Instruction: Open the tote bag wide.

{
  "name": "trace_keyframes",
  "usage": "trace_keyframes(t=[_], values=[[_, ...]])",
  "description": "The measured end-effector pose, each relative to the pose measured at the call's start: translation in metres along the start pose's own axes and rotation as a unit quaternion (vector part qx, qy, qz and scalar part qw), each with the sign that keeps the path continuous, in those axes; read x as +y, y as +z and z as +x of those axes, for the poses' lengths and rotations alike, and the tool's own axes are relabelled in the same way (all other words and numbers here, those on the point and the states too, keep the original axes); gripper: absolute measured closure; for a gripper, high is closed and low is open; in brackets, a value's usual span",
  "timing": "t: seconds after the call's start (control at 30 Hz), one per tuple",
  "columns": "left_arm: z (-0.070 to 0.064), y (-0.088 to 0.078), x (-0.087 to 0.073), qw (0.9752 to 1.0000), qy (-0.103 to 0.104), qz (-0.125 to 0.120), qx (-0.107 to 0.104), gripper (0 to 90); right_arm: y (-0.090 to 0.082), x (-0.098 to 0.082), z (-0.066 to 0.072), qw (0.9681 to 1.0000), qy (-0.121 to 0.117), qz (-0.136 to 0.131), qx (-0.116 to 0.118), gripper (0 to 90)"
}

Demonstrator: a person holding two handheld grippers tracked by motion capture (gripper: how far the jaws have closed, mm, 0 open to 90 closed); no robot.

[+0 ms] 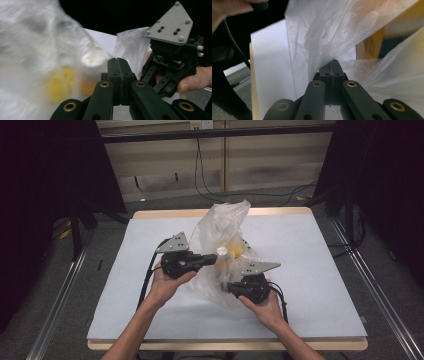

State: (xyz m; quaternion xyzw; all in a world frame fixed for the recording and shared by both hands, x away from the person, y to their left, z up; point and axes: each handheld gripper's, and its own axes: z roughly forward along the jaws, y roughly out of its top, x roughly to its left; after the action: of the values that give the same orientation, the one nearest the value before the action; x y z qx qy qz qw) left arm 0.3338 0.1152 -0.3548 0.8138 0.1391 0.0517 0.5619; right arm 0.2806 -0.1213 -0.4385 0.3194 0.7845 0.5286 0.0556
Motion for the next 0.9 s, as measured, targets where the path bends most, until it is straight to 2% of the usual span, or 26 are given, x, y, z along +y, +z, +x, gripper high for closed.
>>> trace_keyframes(t=[0.13, 0.23, 0.3, 0.37, 0.43, 0.5, 0.53, 0.6, 0.67, 0.7, 0.8, 0.83, 0.87, 0.9], values=[[0.000, 0.012, 0.016, 0.9999, 0.013, 0.003, -0.007, 90.0, 0.007, 0.007, 0.005, 1.0000, -0.005, -0.005, 0.005, 90.0], [0.003, 0.023, 0.026, 0.9998, 0.012, -0.004, -0.016, 90.0, 0.011, 0.009, 0.007, 0.9999, -0.005, -0.008, 0.010, 90.0], [0.006, 0.029, 0.030, 0.9998, 0.002, -0.004, -0.018, 90.0, 0.014, 0.011, 0.009, 0.9996, -0.002, -0.020, 0.019, 90.0], [0.009, 0.034, 0.033, 0.9999, 0.000, 0.000, -0.015, 90.0, 0.016, 0.013, 0.013, 0.9995, -0.006, -0.022, 0.021, 90.0], [0.010, 0.038, 0.035, 0.9997, 0.013, 0.020, 0.000, 90.0, 0.015, 0.017, 0.016, 0.9994, -0.014, -0.026, 0.019, 90.0], [0.017, 0.042, 0.032, 0.9996, 0.000, 0.026, 0.007, 90.0, 0.012, 0.021, 0.015, 0.9992, -0.011, -0.032, 0.022, 90.0], [0.020, 0.044, 0.030, 0.9996, -0.008, 0.024, 0.012, 90.0, 0.012, 0.022, 0.014, 0.9994, -0.011, -0.028, 0.016, 90.0], [0.026, 0.043, 0.024, 0.9994, -0.015, 0.020, 0.026, 90.0, 0.010, 0.021, 0.012, 0.9997, -0.011, -0.022, 0.010, 90.0], [0.030, 0.042, 0.018, 0.9986, -0.021, 0.027, 0.041, 90.0, 0.008, 0.018, 0.010, 0.9997, -0.011, -0.018, 0.009, 90.0], [0.032, 0.041, 0.014, 0.9987, -0.036, 0.012, 0.033, 90.0, 0.008, 0.016, 0.009, 0.9998, -0.012, -0.015, 0.008, 90.0], [0.034, 0.032, 0.011, 0.9982, -0.042, -0.002, 0.044, 90.0, 0.007, 0.013, 0.007, 0.9999, -0.012, -0.007, 0.001, 90.0], [0.034, 0.029, 0.011, 0.9981, -0.038, 0.002, 0.049, 90.0, 0.006, 0.012, 0.006, 0.9999, -0.012, -0.005, 0.001, 90.0], [0.033, 0.027, 0.012, 0.9975, -0.029, 0.019, 0.062, 90.0, 0.005, 0.011, 0.006, 0.9999, -0.012, -0.003, -0.003, 90.0], [0.035, 0.027, 0.011, 0.9973, -0.027, 0.028, 0.062, 90.0, 0.003, 0.011, 0.005, 1.0000, -0.009, -0.003, -0.001, 90.0]])
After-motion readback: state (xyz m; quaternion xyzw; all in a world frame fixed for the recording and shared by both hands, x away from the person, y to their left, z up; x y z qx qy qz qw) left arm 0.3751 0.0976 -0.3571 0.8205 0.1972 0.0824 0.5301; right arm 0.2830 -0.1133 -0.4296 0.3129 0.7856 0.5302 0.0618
